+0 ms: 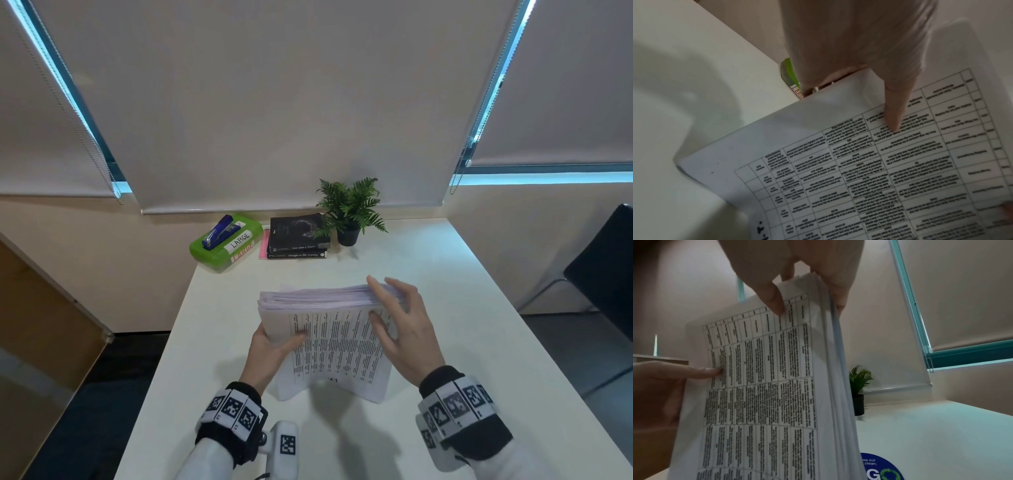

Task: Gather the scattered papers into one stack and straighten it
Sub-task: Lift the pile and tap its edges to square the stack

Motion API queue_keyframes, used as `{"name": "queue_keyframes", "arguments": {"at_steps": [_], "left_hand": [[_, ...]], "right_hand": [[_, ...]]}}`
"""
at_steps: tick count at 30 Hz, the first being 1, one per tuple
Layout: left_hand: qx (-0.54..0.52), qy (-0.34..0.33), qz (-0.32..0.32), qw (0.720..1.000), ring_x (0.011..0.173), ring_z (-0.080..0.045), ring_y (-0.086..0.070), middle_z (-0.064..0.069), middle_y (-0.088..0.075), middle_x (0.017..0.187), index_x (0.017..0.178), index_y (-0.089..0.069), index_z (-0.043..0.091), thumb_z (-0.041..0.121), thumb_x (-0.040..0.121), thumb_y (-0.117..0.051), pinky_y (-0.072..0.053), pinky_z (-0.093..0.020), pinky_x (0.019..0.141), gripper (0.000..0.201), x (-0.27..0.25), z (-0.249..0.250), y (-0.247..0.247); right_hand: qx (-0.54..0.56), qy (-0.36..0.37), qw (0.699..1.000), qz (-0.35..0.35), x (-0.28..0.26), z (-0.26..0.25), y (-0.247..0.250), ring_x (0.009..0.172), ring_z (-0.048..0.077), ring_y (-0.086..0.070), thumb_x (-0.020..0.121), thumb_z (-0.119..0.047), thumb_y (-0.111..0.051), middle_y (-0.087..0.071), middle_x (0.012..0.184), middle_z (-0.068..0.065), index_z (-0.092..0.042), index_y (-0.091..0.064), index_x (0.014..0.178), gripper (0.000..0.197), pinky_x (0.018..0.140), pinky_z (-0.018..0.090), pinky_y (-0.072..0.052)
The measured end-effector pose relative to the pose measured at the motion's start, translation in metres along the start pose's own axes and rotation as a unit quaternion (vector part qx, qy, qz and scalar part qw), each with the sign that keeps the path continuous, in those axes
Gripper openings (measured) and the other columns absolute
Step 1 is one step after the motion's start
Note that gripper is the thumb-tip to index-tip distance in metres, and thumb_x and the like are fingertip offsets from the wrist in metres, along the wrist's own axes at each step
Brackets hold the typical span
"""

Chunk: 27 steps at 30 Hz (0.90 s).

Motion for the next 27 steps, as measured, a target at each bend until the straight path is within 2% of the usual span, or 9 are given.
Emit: {"name": "queue_keyframes", "arguments": {"at_steps": [3, 6, 10, 13, 15, 18, 20, 22, 27], "left_hand": [[0.010, -0.003, 0.001, 1.000, 0.096, -0.019, -0.066, -0.003, -0.070, 0.103, 0.114, -0.059, 0.008, 0.004, 0.075, -0.074, -0.054, -0.012, 0.066, 0.041, 0.000, -0.003, 0.000], [0.018, -0.002, 0.007, 1.000, 0.101, -0.021, -0.066, -0.003, -0.070, 0.105, 0.112, -0.061, 0.012, 0.007, 0.075, -0.075, -0.054, -0.016, 0.071, 0.040, 0.001, -0.005, 0.002], [0.025, -0.020, 0.004, 0.999, 0.102, -0.016, -0.066, 0.002, -0.069, 0.106, 0.112, -0.056, 0.020, 0.010, 0.073, -0.078, -0.053, -0.016, 0.075, 0.046, -0.003, 0.004, 0.000], [-0.002, -0.072, 0.023, 0.997, 0.094, -0.005, -0.067, 0.003, -0.066, 0.105, 0.108, -0.052, 0.026, 0.009, 0.069, -0.081, -0.056, -0.024, 0.083, 0.052, -0.008, 0.023, -0.002], [0.012, -0.132, 0.036, 0.991, 0.099, -0.007, -0.064, 0.001, -0.062, 0.111, 0.118, -0.049, 0.028, 0.022, 0.066, -0.084, -0.054, -0.030, 0.089, 0.062, -0.011, 0.037, 0.001], [0.130, -0.237, 0.053, 0.961, 0.109, -0.006, -0.054, 0.006, -0.052, 0.117, 0.137, -0.037, 0.036, 0.031, 0.074, -0.074, -0.043, -0.019, 0.095, 0.073, -0.014, 0.061, 0.004], [0.211, -0.294, 0.041, 0.931, 0.114, 0.001, -0.046, 0.008, -0.047, 0.116, 0.136, -0.044, 0.036, 0.038, 0.079, -0.068, -0.036, -0.012, 0.099, 0.062, -0.015, 0.075, 0.001], [0.258, -0.311, 0.020, 0.914, 0.110, 0.001, -0.048, 0.007, -0.049, 0.112, 0.127, -0.056, 0.035, 0.042, 0.083, -0.062, -0.039, -0.014, 0.097, 0.045, -0.012, 0.083, -0.002], [0.234, -0.277, 0.011, 0.932, 0.086, -0.004, -0.058, -0.001, -0.063, 0.089, 0.091, -0.071, 0.016, 0.016, 0.085, -0.067, -0.040, -0.009, 0.078, 0.008, -0.003, 0.089, -0.004]], "right_hand": [[0.009, -0.007, 1.000, 0.006, 0.003, -0.001, 0.001, 0.100, 0.021, -0.052, 0.086, -0.021, -0.059, -0.045, 0.110, 0.006, -0.030, -0.044, 0.135, 0.052, 0.084, 0.027, -0.049], [-0.001, -0.008, 1.000, -0.001, 0.005, -0.003, -0.001, 0.104, 0.021, -0.050, 0.086, -0.019, -0.061, -0.046, 0.112, 0.009, -0.024, -0.043, 0.137, 0.054, 0.086, 0.026, -0.048], [-0.015, -0.003, 1.000, -0.017, 0.008, -0.004, 0.001, 0.098, 0.021, -0.049, 0.086, -0.022, -0.061, -0.047, 0.107, 0.007, -0.029, -0.047, 0.133, 0.050, 0.077, 0.026, -0.051], [0.005, -0.010, 0.999, -0.031, 0.010, -0.001, 0.001, 0.090, 0.010, -0.043, 0.085, -0.018, -0.062, -0.041, 0.099, -0.003, -0.022, -0.040, 0.139, 0.059, 0.079, 0.014, -0.040], [0.027, -0.017, 0.999, -0.041, 0.011, 0.002, 0.001, 0.085, 0.006, -0.039, 0.085, -0.016, -0.062, -0.039, 0.095, -0.006, -0.022, -0.040, 0.139, 0.058, 0.077, 0.012, -0.038], [0.045, -0.029, 0.997, -0.047, 0.013, 0.004, 0.003, 0.084, 0.006, -0.045, 0.085, -0.015, -0.063, -0.040, 0.098, -0.005, -0.025, -0.047, 0.134, 0.052, 0.072, 0.015, -0.042], [0.046, -0.031, 0.997, -0.046, 0.014, 0.004, 0.004, 0.088, 0.006, -0.045, 0.085, -0.015, -0.063, -0.037, 0.103, -0.006, -0.025, -0.047, 0.134, 0.052, 0.074, 0.015, -0.044], [0.044, -0.026, 0.998, -0.047, 0.015, 0.003, 0.003, 0.091, 0.003, -0.043, 0.085, -0.015, -0.063, -0.035, 0.105, -0.007, -0.026, -0.047, 0.134, 0.053, 0.076, 0.014, -0.043], [0.066, -0.026, 0.996, -0.047, 0.016, 0.004, 0.001, 0.087, 0.000, -0.040, 0.085, -0.015, -0.063, -0.039, 0.098, -0.005, -0.029, -0.047, 0.133, 0.052, 0.077, 0.008, -0.038]]}}
Point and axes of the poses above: each hand's wrist, its own x-axis towards the middle knuckle, its own y-axis out of the back of the hand, z = x × y, the point moved 3 cm from there along x, towards the middle knuckle
